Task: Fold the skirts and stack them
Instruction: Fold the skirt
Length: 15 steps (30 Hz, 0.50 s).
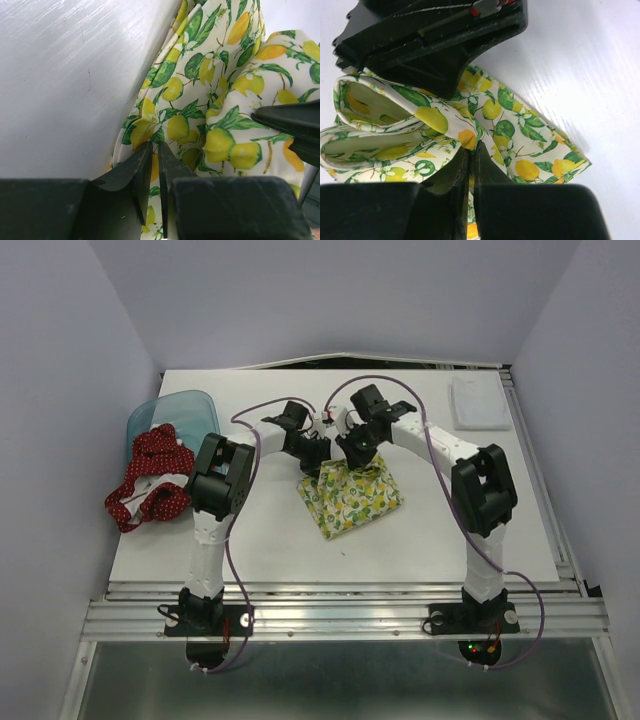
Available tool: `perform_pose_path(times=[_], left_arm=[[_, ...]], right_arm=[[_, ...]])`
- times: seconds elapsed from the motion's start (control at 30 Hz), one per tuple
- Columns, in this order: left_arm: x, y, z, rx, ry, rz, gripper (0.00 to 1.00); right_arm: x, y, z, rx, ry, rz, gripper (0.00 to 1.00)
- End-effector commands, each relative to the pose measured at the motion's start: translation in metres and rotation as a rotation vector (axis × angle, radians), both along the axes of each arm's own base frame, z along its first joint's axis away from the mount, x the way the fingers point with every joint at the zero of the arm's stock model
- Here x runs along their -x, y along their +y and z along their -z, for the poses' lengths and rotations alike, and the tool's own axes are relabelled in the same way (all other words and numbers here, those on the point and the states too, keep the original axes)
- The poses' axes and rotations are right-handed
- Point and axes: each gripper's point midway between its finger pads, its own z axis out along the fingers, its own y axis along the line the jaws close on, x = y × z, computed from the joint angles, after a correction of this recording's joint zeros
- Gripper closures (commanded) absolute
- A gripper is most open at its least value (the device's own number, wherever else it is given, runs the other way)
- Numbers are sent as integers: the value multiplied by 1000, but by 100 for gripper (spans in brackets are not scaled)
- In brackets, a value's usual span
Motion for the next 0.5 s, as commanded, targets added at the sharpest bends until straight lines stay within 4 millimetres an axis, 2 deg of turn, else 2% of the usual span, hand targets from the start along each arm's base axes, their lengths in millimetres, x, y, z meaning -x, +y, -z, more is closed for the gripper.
perform_pose_path(times=[0.0,0.13,0.3,0.47], left_arm=[[-5,25,48,-175,-29,-13,76],[-4,24,49,-173,-26,-12,76],[-5,23,48,-167,-27,-13,75],[-6,22,47,-164,-30,-4,75]], right_arm=[[-26,10,0,-9,-130,-12,99],[-32,13,3,-32,-180,-10,99],[-26,11,19,-39,-213,-16,99],[-28,14,17,-78,-318,-18,99]])
